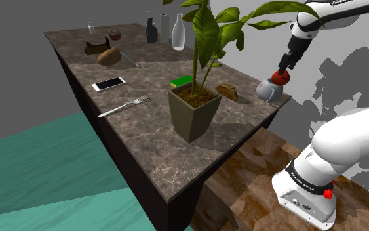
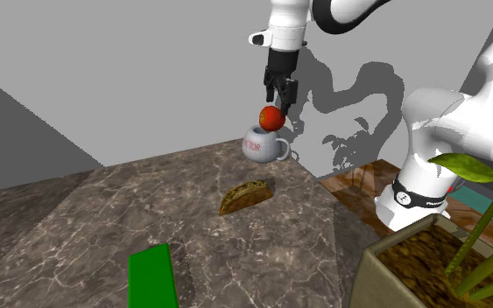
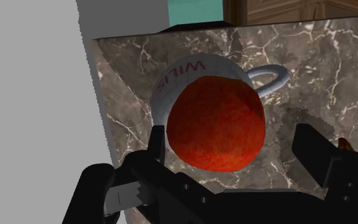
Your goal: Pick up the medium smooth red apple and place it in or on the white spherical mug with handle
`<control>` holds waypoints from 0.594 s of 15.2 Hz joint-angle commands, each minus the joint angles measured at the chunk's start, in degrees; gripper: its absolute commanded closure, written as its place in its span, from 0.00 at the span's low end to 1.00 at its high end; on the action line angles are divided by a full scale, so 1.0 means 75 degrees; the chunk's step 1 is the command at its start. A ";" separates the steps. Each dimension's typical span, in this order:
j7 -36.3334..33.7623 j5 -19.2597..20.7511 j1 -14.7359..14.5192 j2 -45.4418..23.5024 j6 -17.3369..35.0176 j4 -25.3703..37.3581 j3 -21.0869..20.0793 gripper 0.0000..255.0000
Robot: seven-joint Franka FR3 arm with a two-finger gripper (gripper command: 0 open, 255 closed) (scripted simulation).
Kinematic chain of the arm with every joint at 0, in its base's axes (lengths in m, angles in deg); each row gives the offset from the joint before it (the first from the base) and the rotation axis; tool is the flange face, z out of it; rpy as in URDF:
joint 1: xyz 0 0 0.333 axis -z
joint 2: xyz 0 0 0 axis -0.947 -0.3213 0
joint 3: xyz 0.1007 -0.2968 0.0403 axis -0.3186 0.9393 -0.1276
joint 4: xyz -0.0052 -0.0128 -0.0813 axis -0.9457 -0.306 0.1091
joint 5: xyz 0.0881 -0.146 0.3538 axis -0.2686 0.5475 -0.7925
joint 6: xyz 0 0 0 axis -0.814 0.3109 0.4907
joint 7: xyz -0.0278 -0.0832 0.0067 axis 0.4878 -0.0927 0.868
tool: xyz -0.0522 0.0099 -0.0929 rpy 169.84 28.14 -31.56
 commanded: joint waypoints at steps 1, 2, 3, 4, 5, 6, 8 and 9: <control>0.0003 -0.0045 -0.0003 0.0191 -0.0478 0.0273 -0.0131 0.00; 0.0007 -0.0077 -0.0013 0.0246 -0.0692 0.0428 -0.0189 0.00; 0.0007 -0.0077 -0.0013 0.0246 -0.0691 0.0428 -0.0190 0.00; 0.0007 -0.0077 -0.0013 0.0247 -0.0692 0.0427 -0.0190 0.00; 0.0007 -0.0077 -0.0013 0.0246 -0.0692 0.0428 -0.0190 0.00; 0.0007 -0.0077 -0.0013 0.0246 -0.0691 0.0428 -0.0190 0.00; 0.0007 -0.0077 -0.0013 0.0246 -0.0691 0.0428 -0.0190 0.00; 0.0007 -0.0077 -0.0013 0.0246 -0.0691 0.0428 -0.0190 0.00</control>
